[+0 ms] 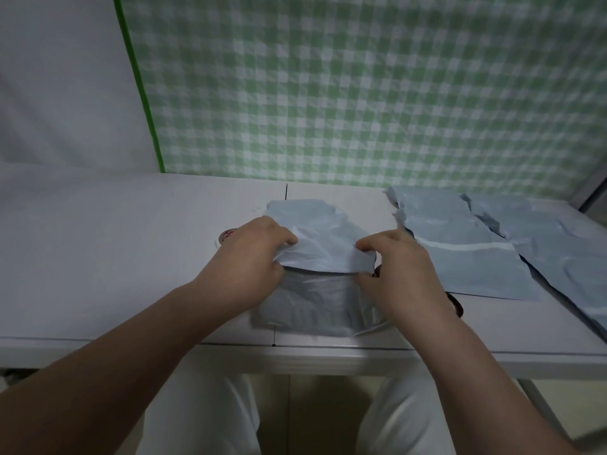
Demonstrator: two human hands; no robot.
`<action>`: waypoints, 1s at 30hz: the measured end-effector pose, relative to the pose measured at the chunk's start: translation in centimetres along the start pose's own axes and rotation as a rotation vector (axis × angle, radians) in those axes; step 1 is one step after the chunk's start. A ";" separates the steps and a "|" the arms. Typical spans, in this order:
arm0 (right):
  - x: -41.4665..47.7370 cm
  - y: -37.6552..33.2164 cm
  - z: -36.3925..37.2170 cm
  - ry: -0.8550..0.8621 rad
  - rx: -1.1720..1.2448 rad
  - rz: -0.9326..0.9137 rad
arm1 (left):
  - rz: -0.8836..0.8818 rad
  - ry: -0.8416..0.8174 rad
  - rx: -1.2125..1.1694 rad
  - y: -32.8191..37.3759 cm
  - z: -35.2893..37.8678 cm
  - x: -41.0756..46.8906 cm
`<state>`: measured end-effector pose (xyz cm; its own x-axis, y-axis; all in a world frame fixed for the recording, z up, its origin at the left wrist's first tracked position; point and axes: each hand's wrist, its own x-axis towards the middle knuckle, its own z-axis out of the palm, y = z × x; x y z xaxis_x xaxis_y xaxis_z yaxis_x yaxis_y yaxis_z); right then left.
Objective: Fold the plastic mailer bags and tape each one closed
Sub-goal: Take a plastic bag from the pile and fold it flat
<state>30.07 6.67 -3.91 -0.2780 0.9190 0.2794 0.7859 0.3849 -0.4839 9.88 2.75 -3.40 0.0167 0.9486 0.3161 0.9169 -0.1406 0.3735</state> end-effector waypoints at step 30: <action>0.0 -0.3 1.1 0.338 -0.219 -0.212 | 0.020 0.020 0.156 -0.1 -0.4 -0.1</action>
<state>29.19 6.70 -4.69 -0.2780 0.7283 0.6264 0.8395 0.5011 -0.2100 9.66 2.56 -3.07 0.0290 0.9400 0.3398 0.9673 -0.1120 0.2274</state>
